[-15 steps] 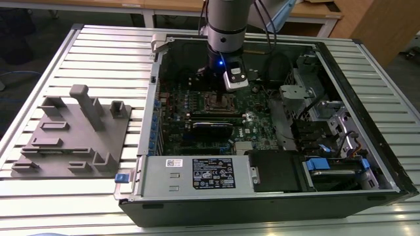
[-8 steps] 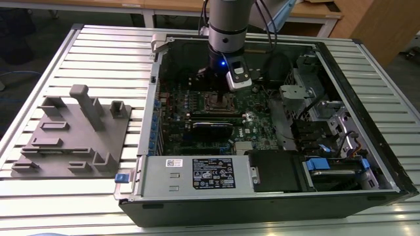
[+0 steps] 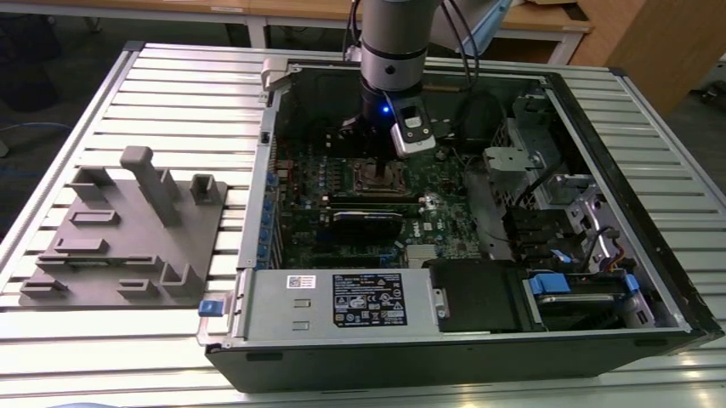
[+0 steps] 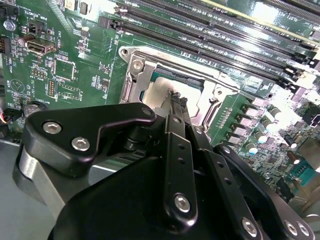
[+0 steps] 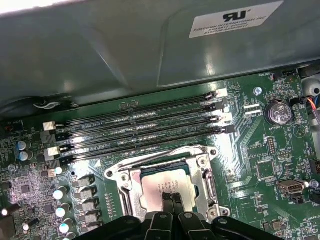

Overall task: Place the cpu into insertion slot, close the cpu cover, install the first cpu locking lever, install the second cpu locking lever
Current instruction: 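Install the second cpu locking lever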

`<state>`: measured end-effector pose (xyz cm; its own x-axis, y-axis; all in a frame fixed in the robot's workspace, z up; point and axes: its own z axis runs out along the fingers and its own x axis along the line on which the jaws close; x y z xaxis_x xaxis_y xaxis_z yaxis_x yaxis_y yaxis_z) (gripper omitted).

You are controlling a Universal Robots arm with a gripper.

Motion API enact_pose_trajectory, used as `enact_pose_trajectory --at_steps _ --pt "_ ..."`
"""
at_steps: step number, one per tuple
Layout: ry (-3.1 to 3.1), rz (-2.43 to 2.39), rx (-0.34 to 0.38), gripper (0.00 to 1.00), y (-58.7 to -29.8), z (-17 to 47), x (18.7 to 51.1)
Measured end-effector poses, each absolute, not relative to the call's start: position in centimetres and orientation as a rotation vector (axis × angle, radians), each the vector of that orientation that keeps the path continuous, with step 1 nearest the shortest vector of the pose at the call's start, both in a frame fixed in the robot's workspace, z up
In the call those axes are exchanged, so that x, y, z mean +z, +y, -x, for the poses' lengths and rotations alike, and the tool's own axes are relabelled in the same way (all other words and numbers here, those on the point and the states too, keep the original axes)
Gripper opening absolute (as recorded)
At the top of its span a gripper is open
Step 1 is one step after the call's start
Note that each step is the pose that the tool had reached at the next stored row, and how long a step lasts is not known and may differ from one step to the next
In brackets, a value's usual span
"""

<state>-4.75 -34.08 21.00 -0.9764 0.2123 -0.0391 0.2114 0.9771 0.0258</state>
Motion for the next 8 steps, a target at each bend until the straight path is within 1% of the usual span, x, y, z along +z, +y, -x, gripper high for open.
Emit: enact_pose_trajectory --at_steps 5,8 --pt "3.082 -0.330 0.033 0.10 -34.08 4.75 21.02" --pt "3.082 -0.330 0.033 0.10 -34.08 4.75 21.57"
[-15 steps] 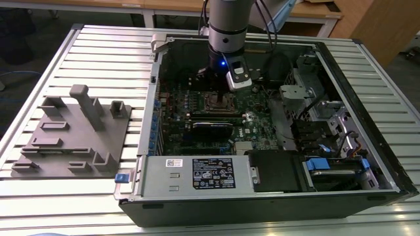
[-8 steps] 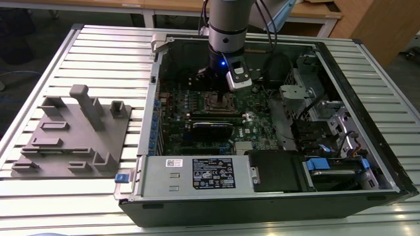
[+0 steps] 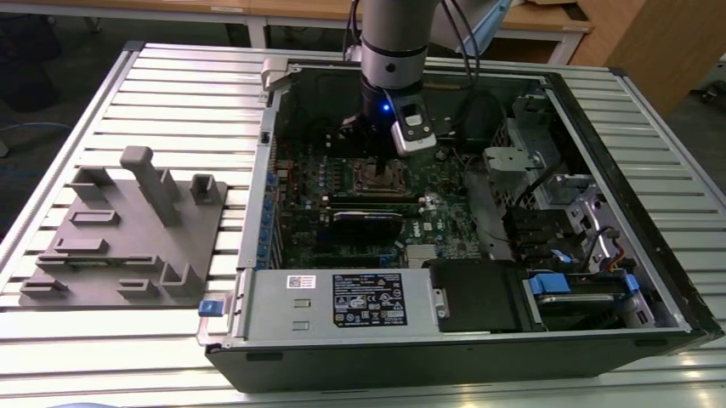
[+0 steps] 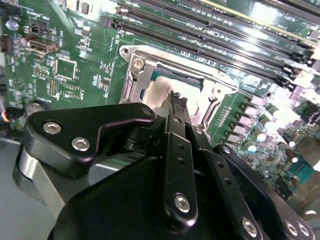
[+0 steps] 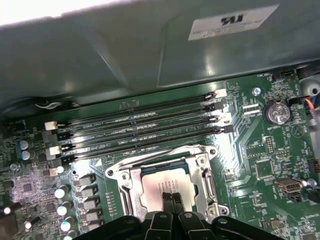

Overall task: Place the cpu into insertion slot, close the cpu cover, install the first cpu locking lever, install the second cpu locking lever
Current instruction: 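Install the second cpu locking lever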

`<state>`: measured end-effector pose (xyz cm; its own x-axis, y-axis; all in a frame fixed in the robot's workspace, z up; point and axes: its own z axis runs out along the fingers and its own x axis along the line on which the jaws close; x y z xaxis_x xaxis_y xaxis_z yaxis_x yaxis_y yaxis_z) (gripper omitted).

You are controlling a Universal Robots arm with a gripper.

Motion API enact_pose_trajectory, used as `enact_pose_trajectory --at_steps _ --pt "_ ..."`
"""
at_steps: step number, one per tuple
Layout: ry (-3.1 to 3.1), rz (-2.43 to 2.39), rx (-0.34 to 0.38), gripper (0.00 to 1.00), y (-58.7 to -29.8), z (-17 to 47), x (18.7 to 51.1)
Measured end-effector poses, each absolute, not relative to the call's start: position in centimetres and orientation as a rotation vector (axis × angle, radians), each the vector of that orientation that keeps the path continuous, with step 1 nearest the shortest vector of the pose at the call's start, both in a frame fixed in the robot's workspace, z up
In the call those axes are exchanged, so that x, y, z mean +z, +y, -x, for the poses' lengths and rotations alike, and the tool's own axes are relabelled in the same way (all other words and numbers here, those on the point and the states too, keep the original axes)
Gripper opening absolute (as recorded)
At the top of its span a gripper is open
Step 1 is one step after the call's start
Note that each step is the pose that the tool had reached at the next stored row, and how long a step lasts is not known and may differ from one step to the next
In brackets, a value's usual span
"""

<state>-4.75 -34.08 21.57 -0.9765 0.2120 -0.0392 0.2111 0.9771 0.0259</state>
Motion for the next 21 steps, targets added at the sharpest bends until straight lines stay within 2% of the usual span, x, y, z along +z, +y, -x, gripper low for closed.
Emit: enact_pose_trajectory --at_steps 21 --pt "3.082 -0.330 0.034 0.10 -35.0 4.7 23.3"
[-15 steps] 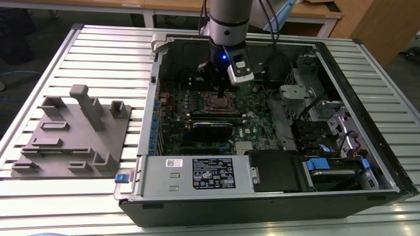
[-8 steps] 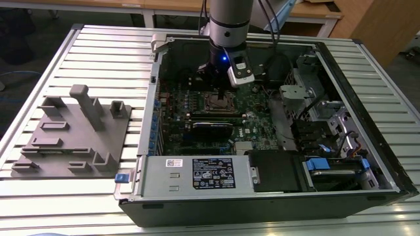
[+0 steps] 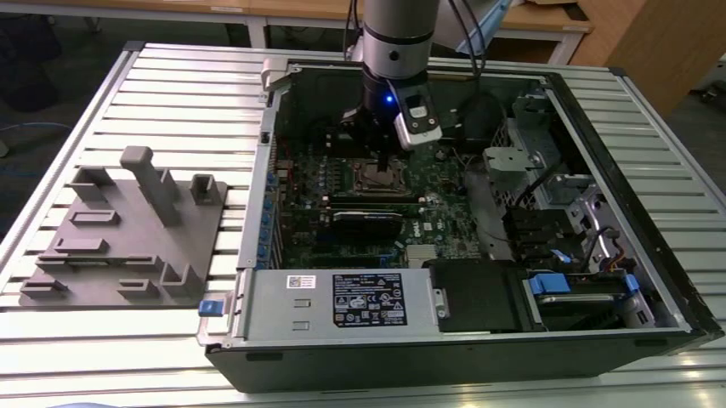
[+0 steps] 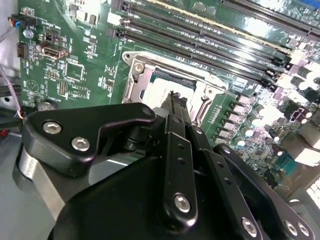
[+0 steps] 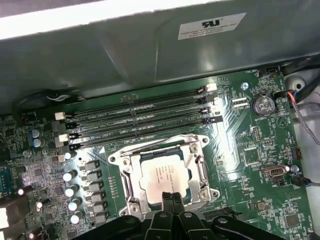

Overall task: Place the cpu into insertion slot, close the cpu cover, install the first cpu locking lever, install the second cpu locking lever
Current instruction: 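Install the second cpu locking lever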

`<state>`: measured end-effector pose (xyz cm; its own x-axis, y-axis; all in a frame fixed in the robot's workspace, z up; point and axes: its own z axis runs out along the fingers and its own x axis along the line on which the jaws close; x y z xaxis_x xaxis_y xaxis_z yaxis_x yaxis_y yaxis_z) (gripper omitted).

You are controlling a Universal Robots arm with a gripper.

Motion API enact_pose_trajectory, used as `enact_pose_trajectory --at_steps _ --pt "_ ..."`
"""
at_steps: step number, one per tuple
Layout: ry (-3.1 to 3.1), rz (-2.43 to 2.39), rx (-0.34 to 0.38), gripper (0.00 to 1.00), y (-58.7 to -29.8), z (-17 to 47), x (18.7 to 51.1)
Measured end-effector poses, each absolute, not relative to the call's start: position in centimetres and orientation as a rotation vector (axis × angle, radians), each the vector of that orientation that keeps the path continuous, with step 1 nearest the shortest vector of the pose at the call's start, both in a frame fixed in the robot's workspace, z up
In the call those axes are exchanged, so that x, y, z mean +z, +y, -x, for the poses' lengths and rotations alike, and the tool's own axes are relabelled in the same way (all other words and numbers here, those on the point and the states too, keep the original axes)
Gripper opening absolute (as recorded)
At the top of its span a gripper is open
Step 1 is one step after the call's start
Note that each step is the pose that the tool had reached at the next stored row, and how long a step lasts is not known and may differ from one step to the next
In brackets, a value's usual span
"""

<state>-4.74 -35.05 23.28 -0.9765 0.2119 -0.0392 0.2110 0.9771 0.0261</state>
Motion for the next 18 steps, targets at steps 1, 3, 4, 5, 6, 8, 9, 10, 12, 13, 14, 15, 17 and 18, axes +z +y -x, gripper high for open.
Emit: enact_pose_trajectory --at_steps 1,3,4,5,6,8,9,10,12,13,14,15,17,18 --pt "3.082 -0.330 0.034 0.10 -35.2 4.7 23.3" --pt "3.082 -0.330 0.033 0.10 -35.5 4.8 23.3" --pt "3.082 -0.330 0.033 0.10 -35.7 4.8 23.3" --pt "3.082 -0.330 0.034 0.10 -35.9 4.8 23.3" --pt "3.082 -0.330 0.034 0.10 -36.1 4.8 23.3" --pt "3.082 -0.330 0.033 0.10 -36.5 4.8 23.3" --pt "3.082 -0.330 0.034 0.10 -36.6 4.7 23.3" --pt "3.082 -0.330 0.033 0.10 -36.6 4.7 23.3" --pt "3.082 -0.329 0.034 0.10 -36.8 4.7 23.3" --pt "3.082 -0.328 0.034 0.10 -36.9 4.7 23.3" --pt "3.082 -0.327 0.033 0.10 -36.9 4.8 23.3" --pt "3.083 -0.325 0.032 0.10 -36.9 4.8 23.3" --pt "3.083 -0.318 0.027 0.10 -37.0 4.7 23.3" --pt "3.084 -0.311 0.025 0.10 -37.0 4.7 23.3"
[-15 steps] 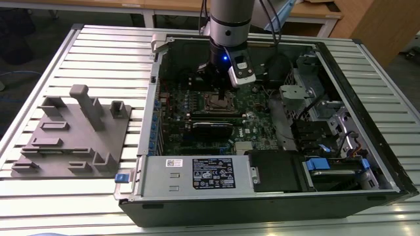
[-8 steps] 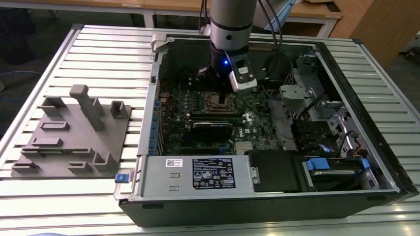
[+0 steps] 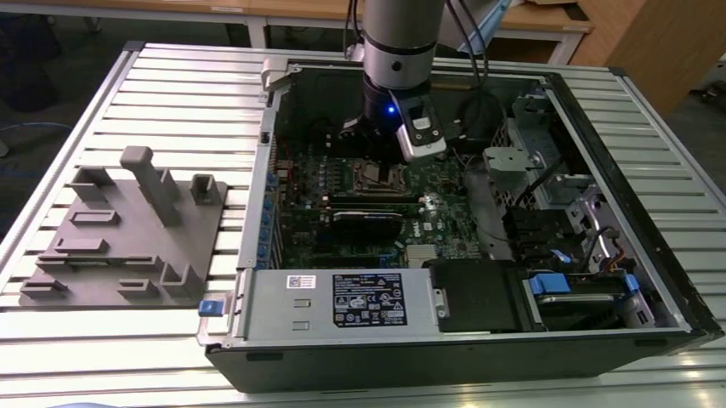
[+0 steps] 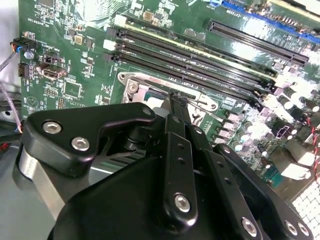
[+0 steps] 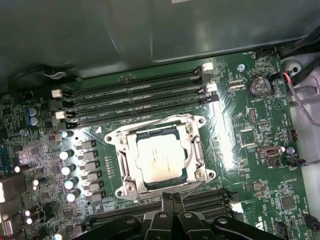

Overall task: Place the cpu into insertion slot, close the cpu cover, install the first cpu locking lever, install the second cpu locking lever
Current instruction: 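Install the second cpu locking lever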

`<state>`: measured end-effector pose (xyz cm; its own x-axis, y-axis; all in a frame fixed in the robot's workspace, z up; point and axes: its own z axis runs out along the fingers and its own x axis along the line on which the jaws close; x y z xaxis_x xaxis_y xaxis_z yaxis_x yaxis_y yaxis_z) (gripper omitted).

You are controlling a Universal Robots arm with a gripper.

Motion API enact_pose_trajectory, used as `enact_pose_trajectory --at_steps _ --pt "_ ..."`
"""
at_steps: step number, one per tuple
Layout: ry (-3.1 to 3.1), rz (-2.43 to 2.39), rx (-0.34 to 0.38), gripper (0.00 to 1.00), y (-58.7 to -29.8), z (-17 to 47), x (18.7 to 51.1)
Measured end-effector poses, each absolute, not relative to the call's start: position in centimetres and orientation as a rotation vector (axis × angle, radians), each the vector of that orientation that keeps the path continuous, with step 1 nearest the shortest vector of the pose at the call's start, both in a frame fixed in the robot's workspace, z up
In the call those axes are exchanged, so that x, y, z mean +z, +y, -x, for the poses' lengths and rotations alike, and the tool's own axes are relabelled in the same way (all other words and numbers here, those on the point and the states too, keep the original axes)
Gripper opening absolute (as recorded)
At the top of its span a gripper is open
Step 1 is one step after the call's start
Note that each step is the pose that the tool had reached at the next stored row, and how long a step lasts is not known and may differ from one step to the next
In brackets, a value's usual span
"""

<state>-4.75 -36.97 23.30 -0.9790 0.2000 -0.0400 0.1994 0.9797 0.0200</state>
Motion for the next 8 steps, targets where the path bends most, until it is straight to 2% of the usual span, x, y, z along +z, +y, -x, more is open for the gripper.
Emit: enact_pose_trajectory --at_steps 8 --pt "3.088 -0.259 0.009 0.10 -37.02 4.86 23.29"
